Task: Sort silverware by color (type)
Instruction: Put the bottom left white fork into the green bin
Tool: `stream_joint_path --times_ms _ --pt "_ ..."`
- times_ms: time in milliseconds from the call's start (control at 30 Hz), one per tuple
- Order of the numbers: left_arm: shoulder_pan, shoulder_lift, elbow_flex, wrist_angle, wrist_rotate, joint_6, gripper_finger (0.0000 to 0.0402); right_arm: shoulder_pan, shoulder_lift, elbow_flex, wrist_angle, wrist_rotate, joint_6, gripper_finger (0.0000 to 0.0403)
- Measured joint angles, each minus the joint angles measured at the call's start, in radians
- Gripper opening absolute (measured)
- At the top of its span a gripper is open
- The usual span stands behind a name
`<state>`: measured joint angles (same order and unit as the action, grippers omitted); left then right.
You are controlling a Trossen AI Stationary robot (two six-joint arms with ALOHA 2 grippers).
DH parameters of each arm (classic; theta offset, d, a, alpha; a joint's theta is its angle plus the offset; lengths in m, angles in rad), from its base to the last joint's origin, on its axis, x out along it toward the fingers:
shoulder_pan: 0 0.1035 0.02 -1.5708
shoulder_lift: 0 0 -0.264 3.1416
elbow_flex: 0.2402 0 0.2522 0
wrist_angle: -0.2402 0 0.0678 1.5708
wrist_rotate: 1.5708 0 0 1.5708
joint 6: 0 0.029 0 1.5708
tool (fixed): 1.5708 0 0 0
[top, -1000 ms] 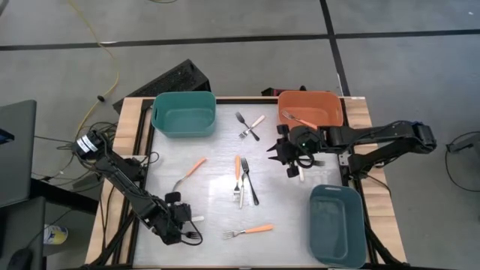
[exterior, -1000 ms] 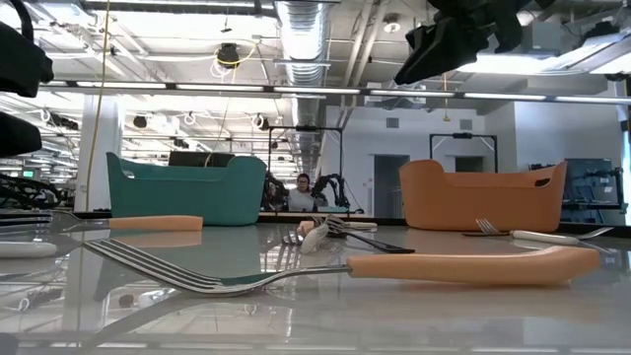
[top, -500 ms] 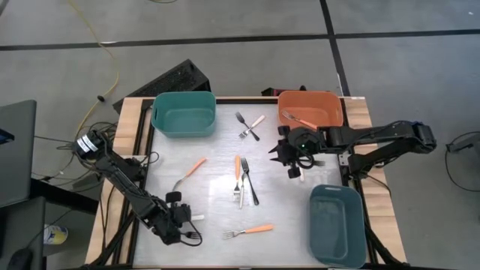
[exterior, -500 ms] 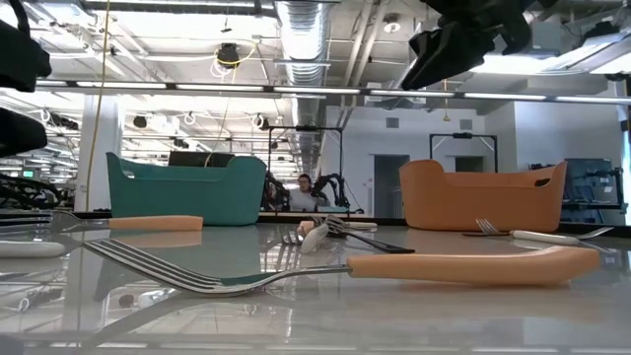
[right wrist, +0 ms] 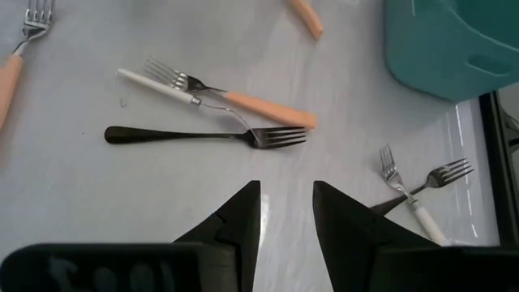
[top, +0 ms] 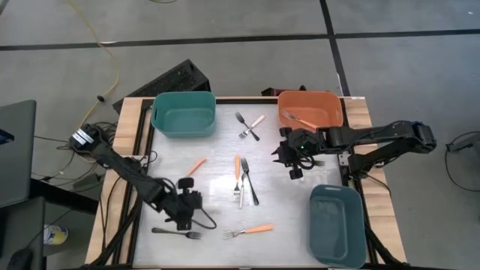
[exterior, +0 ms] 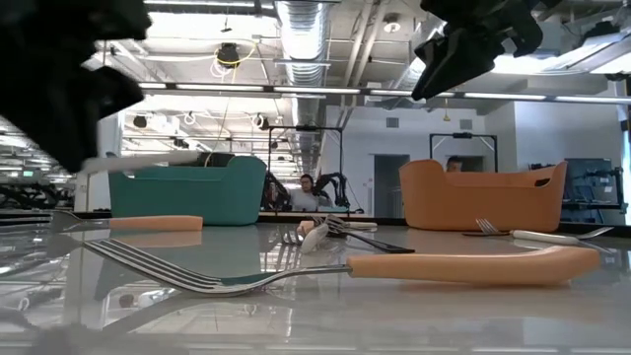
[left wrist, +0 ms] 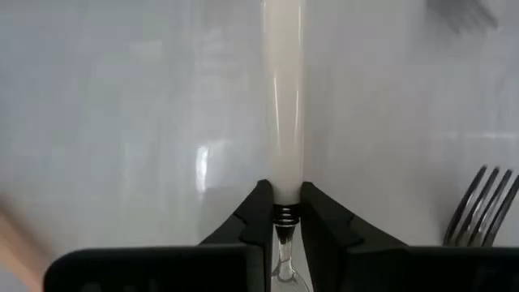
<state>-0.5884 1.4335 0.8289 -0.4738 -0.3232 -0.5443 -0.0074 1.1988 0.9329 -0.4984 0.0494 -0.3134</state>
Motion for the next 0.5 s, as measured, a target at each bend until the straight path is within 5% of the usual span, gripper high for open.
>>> stream_joint_path --times_ms 233,500 --pt "0.218 -0.113 0.086 -0.139 0.001 0.301 0.0028 0.000 0.000 0.000 0.000 -0.002 0.001 0.0137" --pt "0.592 -0.221 0.214 -0.263 0.056 0.680 0.0028 -0.001 0.000 0.000 -0.001 -0.003 -0.010 0.0137"
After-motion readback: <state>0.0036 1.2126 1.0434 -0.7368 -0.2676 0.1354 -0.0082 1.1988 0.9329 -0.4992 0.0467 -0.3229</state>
